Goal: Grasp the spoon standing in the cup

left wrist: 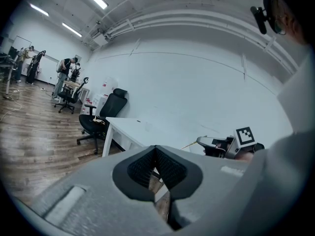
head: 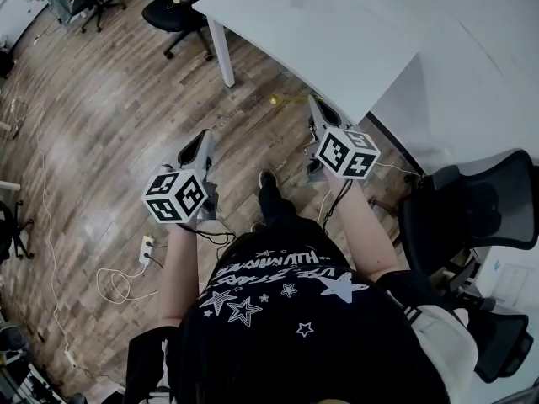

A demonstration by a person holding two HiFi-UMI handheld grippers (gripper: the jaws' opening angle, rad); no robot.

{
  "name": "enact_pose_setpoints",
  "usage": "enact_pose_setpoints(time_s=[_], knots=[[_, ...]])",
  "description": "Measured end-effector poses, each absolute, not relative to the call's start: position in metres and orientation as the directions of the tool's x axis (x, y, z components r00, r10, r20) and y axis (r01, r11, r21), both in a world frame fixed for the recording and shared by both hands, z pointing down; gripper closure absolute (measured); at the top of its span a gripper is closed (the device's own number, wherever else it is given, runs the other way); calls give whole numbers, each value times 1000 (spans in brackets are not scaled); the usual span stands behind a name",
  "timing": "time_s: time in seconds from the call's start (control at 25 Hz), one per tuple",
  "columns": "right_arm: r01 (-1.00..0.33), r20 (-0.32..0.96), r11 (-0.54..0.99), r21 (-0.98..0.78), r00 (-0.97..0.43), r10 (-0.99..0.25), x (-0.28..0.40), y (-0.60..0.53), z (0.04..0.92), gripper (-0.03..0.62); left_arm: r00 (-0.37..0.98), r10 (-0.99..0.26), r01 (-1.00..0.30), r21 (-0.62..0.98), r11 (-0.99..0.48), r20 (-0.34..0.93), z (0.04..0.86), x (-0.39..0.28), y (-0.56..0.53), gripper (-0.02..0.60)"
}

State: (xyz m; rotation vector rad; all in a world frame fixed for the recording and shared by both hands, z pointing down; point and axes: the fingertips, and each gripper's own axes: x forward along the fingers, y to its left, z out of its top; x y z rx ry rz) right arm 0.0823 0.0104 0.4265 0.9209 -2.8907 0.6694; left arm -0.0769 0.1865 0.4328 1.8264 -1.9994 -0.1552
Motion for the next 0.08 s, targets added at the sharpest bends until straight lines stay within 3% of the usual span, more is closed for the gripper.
enact_pose_setpoints(time_s=[0.08], knots=[[-559,161,731,-391,-823,-544,84,11,427,580,-44,-972,-925,358,127,231,432,-75,187,575]])
